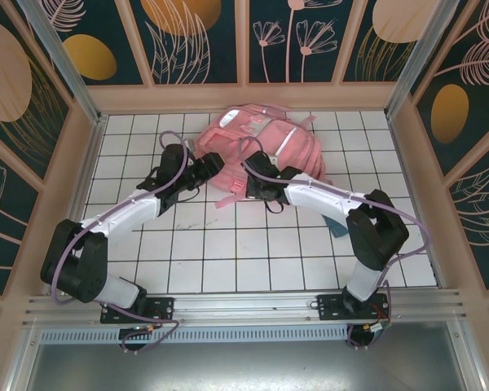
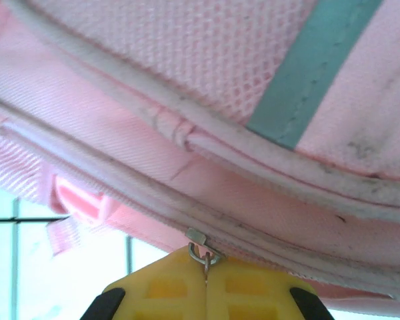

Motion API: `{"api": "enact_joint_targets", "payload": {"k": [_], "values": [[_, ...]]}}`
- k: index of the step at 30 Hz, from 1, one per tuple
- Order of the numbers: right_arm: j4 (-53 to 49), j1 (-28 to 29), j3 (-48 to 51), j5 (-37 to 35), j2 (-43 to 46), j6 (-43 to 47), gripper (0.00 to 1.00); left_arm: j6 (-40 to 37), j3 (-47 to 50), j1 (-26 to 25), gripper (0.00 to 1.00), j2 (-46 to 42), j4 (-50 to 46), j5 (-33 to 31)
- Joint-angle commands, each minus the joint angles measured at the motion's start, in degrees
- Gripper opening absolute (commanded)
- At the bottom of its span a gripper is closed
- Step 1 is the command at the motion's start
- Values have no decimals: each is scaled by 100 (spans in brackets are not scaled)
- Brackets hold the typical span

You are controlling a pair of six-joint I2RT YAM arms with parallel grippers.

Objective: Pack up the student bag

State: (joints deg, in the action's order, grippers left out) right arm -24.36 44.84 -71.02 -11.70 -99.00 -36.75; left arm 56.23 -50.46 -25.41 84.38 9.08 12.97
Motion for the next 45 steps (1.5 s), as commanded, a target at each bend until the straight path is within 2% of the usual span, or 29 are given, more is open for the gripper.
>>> {"api": "enact_joint_targets", "payload": {"k": [1,8,15,20,26,31,36,39,45], "values": [[576,25,-206,1033,265,275,0,671,101,-99,63,170,772,448],[1024,25,-194,1832,232,353,0,1166,282,-402,56,762,1370,601],[1090,22,-162,1974,255,379,0,1528,414,-461,47,947,1509,356],[1131,25,-79,2075,302,414,0,1785,401,-458,43,1166,1747,400],[963,41,47,1987,376,617,0,1820,207,-465,34,1345,1868,296],[278,48,176,1213,484,835,0,1748,159,-459,17,1547,1845,100],[-694,27,359,-271,753,893,0,1297,-29,-454,4,1588,1611,96],[-1104,-122,493,-905,908,933,0,1163,-77,-413,1,1531,1456,-3],[-1319,-653,678,-1622,1079,926,0,986,-17,-285,1,1225,1216,-217]]}}
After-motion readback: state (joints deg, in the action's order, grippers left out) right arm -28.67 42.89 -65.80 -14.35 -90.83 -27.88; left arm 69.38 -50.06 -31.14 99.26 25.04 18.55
